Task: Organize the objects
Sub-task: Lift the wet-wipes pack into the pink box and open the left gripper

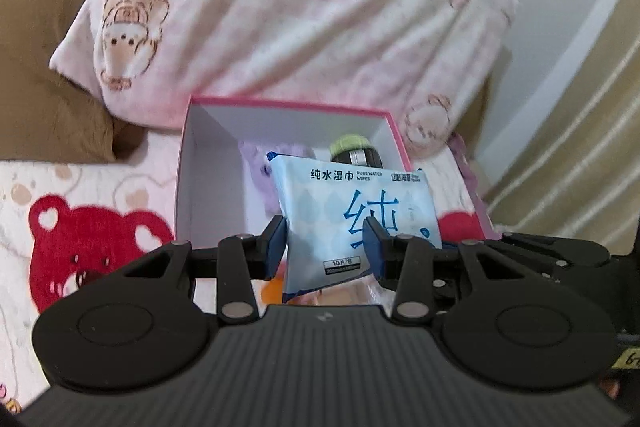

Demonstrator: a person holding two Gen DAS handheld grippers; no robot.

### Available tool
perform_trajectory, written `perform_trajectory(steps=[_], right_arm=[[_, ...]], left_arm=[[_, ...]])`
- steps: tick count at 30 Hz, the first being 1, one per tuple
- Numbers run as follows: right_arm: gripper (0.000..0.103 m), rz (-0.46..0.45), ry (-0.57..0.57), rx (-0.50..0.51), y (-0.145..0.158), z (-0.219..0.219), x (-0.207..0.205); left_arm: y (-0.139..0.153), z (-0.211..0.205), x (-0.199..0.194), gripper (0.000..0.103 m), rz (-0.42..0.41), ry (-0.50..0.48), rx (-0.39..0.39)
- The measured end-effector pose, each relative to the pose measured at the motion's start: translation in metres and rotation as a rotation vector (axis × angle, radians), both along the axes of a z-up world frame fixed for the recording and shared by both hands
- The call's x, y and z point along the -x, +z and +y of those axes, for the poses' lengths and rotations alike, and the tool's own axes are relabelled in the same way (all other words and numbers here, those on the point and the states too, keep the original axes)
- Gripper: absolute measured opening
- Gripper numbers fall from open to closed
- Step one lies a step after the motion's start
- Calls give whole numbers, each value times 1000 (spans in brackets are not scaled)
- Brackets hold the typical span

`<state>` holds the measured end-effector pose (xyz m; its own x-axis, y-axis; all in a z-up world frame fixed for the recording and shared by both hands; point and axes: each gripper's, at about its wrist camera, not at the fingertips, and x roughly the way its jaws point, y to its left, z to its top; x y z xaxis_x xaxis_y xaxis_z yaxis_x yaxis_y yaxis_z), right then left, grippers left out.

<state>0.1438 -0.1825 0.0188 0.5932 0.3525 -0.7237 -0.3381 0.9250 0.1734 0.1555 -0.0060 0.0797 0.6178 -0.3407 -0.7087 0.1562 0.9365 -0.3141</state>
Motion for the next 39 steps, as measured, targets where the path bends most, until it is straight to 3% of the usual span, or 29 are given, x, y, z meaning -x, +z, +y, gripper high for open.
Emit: perform_trajectory(steps=[4,10,16,18,23,28,34,39], right_arm=[[42,26,32,13,-9,-1,-31],[41,89,50,33,-47,1,-65],[40,180,42,37,-87,4,-92],[40,226,44,30,-98,4,-101],[39,335,33,32,-121,5,-120],[39,399,-2,26,-137,4,-137],[38,386,-34,87,-154,11,-146],[37,316,-89,213,-159,15,-150]], left_arm=[[-14,1,-28,40,-6,24,14],[-64,7,-56,40,46,52,51],[-114,15,-93,40,161,72,90],[-126,14,-103,40,208,72,71],[-146,11,-120,40,332,93,53],[-161,5,-134,40,376,121,23],[-175,-4,-145,39,396,135,-19],[-178,-18,-151,38,404,115,-31]])
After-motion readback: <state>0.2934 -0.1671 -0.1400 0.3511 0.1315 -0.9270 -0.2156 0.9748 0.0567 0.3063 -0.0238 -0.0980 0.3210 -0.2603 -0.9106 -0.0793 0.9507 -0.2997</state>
